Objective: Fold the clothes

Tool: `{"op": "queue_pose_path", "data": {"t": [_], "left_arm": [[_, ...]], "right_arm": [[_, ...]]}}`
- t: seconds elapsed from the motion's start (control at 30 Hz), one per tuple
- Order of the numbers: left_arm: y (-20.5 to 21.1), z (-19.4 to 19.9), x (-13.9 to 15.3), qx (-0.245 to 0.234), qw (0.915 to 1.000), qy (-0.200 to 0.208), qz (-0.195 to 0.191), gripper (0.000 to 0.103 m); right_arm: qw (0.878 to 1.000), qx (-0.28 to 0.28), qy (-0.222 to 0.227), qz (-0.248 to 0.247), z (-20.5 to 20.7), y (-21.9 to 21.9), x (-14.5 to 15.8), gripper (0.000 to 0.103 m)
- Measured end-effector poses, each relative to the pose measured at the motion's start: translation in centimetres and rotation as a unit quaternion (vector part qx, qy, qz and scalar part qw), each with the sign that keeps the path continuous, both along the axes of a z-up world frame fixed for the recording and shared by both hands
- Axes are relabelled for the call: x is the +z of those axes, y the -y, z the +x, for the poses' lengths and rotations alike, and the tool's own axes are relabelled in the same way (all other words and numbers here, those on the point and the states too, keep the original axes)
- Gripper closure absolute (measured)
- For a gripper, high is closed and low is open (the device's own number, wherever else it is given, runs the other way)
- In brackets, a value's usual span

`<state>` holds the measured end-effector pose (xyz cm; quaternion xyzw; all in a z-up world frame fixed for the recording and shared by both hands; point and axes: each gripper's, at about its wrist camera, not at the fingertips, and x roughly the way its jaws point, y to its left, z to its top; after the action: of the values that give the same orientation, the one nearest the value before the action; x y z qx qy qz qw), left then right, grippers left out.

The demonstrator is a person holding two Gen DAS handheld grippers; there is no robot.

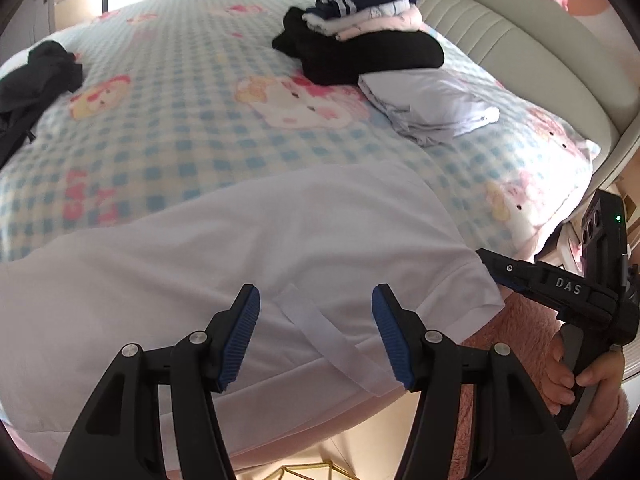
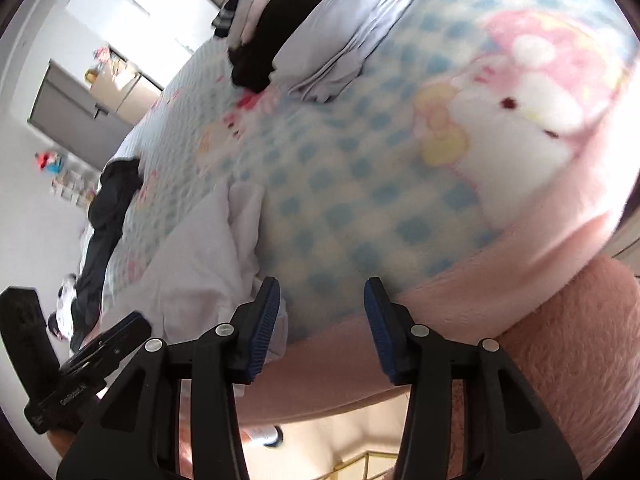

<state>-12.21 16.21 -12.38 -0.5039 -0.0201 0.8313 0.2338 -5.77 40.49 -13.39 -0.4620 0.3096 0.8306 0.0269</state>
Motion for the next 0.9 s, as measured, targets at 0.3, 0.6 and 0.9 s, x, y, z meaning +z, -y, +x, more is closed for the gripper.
{"op": "queue_pose_path", "data": {"t": [0.3,0.6,0.9], "left_arm": [[1.1,0.3,0.1,0.013,0.9999,-0.001,-0.010,0.043],[6.1,0.3,0.4,0.060,0.9978,0.011,0.026,0.043],[3.3,2.8,-3.1,-0.007,0.9979,0.044,-0.048,0.043]], "right_arm": [[0.995,0.074,-0.003,-0.067,-3.0,4.2,-1.4,0.045],[0.986,0.141,-0.080,-0.040,-3.9,7.7,2.4,0.079],[0.997,0.059,-0.043,-0.036,-3.3,5.2,1.6,0.062]]}}
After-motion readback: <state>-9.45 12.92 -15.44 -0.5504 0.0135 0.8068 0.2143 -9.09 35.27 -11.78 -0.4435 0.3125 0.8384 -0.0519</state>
